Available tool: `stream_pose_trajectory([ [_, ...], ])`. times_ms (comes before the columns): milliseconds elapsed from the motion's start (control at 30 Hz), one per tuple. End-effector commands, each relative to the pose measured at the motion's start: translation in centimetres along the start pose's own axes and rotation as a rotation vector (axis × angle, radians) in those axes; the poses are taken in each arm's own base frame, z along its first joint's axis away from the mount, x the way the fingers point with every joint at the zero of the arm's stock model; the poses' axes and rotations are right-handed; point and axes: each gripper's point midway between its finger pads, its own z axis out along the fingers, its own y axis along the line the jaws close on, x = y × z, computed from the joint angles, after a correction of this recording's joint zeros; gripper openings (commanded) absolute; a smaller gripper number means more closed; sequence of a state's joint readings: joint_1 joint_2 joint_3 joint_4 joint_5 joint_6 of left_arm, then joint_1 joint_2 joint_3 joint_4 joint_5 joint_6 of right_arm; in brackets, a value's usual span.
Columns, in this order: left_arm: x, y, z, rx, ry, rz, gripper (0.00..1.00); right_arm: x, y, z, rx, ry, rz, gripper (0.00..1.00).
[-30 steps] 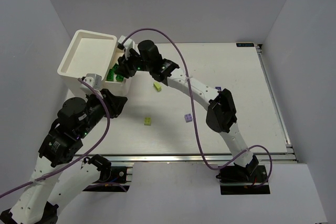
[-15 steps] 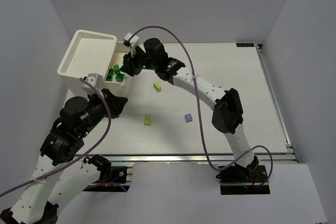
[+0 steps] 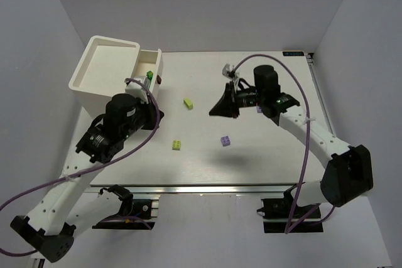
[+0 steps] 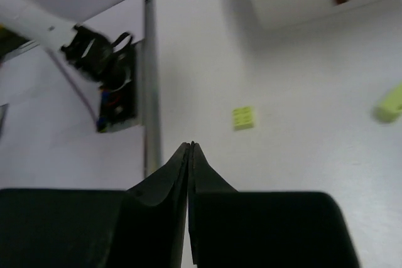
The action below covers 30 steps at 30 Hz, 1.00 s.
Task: Sort the legos into containers by color
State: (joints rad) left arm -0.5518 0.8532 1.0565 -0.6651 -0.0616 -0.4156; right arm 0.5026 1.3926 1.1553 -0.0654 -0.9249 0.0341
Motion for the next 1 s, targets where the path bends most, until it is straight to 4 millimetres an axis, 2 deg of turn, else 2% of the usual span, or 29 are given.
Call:
stream_pose_trajectory([
  [0, -2.3, 0.3, 0.9, -0.051, -0.041, 0.030, 0.11, 4.6, 5.0, -1.5, -0.291, 0.053, 0.097, 0.05],
  [67, -2.1, 1.2, 2.5, -0.116, -0.002, 0.037, 0.13, 5.2, 4.0, -2.0, -0.205, 0.045, 0.051, 0.05],
  [100, -2.4, 2.1, 2.9, -0.176, -0.005, 0.038, 0.15, 4.8, 4.0, -2.5, -0.158, 0.034, -0.010, 0.04],
  [133, -2.6, 2.5, 3.9, -0.215, 0.009, 0.040, 0.16, 5.1, 2.8, -2.9, -0.075, 0.045, -0.001, 0.04],
  [200, -2.8, 3.6, 4.7, -0.304, 0.018, 0.051, 0.15, 4.7, 2.9, -3.7, -0.036, 0.023, -0.045, 0.04],
  [267, -3.1, 4.5, 6.1, -0.376, 0.044, 0.067, 0.15, 5.2, 2.3, -4.2, 0.013, -0.001, -0.052, 0.04],
  [333, -4.3, 5.4, 6.7, -0.460, 0.027, 0.081, 0.17, 4.9, 2.2, -4.7, 0.026, -0.015, -0.060, 0.04],
  [367, -3.6, 6.2, 7.6, -0.507, 0.065, 0.098, 0.17, 5.0, 2.1, -4.9, 0.032, -0.013, -0.051, 0.04],
  [433, -4.2, 7.2, 8.0, -0.582, 0.058, 0.122, 0.19, 4.8, 1.7, -5.2, 0.049, -0.015, -0.047, 0.04],
  [567, -5.5, 8.1, 9.1, -0.662, 0.037, 0.162, 0.21, 5.2, 1.2, -5.5, 0.064, -0.009, -0.032, 0.03],
  [800, -6.3, 8.9, 11.1, -0.736, 0.047, 0.235, 0.23, 5.7, 1.3, -5.4, 0.043, 0.001, -0.012, 0.03],
  [967, -6.5, 9.8, 11.3, -0.794, 0.042, 0.281, 0.29, 5.7, 1.2, -5.4, 0.046, 0.004, -0.009, 0.03],
])
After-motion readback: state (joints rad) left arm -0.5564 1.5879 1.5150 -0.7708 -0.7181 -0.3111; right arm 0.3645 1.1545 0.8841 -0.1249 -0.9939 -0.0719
